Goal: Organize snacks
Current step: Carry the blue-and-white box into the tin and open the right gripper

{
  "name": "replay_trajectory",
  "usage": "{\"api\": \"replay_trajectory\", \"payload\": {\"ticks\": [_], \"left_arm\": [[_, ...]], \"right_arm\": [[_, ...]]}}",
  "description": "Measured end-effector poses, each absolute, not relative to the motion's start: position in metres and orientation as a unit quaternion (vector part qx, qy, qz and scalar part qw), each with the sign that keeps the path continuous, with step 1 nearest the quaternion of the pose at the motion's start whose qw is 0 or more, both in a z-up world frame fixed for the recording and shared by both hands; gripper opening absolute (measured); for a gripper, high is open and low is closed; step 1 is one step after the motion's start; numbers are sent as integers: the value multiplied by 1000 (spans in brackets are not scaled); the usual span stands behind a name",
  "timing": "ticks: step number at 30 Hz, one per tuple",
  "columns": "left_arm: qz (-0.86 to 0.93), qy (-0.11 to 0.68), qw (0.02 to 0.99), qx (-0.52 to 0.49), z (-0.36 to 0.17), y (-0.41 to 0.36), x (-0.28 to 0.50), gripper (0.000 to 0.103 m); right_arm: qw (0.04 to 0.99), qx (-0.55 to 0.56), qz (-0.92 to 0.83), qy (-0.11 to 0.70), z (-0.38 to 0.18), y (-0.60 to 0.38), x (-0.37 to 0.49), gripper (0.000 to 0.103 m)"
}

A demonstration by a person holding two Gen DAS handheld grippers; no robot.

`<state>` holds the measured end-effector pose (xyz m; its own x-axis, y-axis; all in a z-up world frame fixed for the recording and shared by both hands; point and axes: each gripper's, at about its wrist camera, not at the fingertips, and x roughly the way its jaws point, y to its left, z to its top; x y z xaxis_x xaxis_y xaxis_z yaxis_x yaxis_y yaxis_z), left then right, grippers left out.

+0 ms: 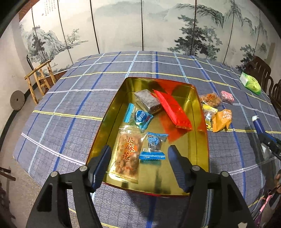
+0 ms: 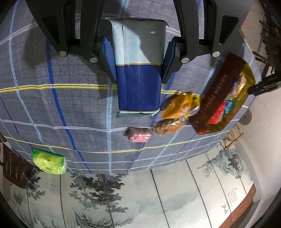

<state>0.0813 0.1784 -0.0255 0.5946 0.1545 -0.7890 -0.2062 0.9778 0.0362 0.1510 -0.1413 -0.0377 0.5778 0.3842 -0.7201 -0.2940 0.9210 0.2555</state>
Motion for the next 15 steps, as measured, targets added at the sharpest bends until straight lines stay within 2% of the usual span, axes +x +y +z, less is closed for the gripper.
{"api": "replay_trajectory", "payload": {"ticks": [6, 10, 15], "left_arm": [[106, 439, 891, -37, -26, 189, 76, 64], [115, 437, 891, -47, -24, 200, 71, 75], [122, 432, 892, -55, -21, 213, 61, 75]], "right_arm": [[885, 55, 224, 403, -14, -117, 142, 50], [883, 56, 249, 394, 3, -95, 138, 50], [876, 58, 285, 384, 23, -63, 136, 50]]}}
